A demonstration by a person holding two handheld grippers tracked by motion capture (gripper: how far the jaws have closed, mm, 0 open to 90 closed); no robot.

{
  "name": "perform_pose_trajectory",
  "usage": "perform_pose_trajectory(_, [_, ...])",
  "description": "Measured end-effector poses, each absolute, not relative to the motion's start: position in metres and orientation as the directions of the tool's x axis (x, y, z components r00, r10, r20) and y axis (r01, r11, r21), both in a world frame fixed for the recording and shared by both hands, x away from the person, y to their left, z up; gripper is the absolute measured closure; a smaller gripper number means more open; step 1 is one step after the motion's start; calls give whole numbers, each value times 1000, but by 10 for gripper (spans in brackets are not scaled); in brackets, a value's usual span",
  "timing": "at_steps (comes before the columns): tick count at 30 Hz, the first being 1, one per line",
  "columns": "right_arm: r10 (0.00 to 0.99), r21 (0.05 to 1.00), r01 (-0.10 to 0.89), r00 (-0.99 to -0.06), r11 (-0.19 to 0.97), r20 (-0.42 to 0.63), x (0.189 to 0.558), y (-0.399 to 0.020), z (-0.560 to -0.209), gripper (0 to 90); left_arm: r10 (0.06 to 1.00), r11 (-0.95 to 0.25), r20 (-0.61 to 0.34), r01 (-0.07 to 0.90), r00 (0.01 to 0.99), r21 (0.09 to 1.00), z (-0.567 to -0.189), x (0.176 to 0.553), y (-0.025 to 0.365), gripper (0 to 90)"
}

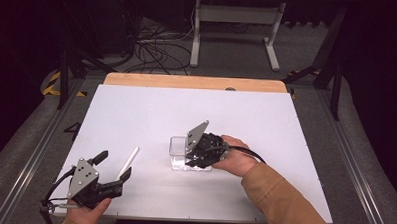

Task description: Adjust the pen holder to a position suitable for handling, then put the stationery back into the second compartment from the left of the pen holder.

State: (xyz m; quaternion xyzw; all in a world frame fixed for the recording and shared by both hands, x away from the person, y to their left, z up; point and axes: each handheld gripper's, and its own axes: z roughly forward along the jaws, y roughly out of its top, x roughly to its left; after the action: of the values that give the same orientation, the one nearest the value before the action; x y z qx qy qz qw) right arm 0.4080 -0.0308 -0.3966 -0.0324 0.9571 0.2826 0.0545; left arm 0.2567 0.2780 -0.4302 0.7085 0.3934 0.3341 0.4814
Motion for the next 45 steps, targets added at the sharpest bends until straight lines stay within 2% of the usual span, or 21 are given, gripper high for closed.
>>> perform_pose_trajectory(5, [58, 668, -66, -985, 741, -162, 401, -47, -380, 413, 879, -229, 91, 247, 468, 941, -426, 260, 278, 147])
perform_pose_trajectory(9, [126, 775, -65, -975, 629, -184, 393, -68, -366, 319, 879, -227, 90, 246, 468, 942, -424, 262, 278, 147])
perform_pose_trajectory(20, [193, 835, -54, -963, 548, -190, 386, -86, -354, 194, 880, -235, 96, 252, 465, 939, -423, 264, 277, 150])
perform_pose_trajectory(27, [301, 885, -19, -937, 464, -177, 391, -107, -352, 86, 872, -226, 78, 257, 483, 940, -419, 265, 279, 148])
perform_pose_trajectory(28, [324, 899, -20, -929, 438, -179, 391, -115, -351, 45, 872, -225, 77, 255, 484, 940, -419, 265, 279, 147])
perform_pose_trajectory(32, [364, 908, -10, -915, 418, -177, 390, -124, -352, 0, 868, -232, 80, 259, 489, 938, -416, 268, 280, 147])
perform_pose_trajectory(36, [427, 926, 14, -890, 376, -160, 387, -139, -357, 0, 865, -237, 80, 263, 495, 935, -414, 270, 279, 147])
perform_pose_trajectory(45, [468, 951, 37, -876, 308, -117, 375, -170, -360, 0, 860, -255, 92, 268, 501, 929, -412, 275, 277, 147])
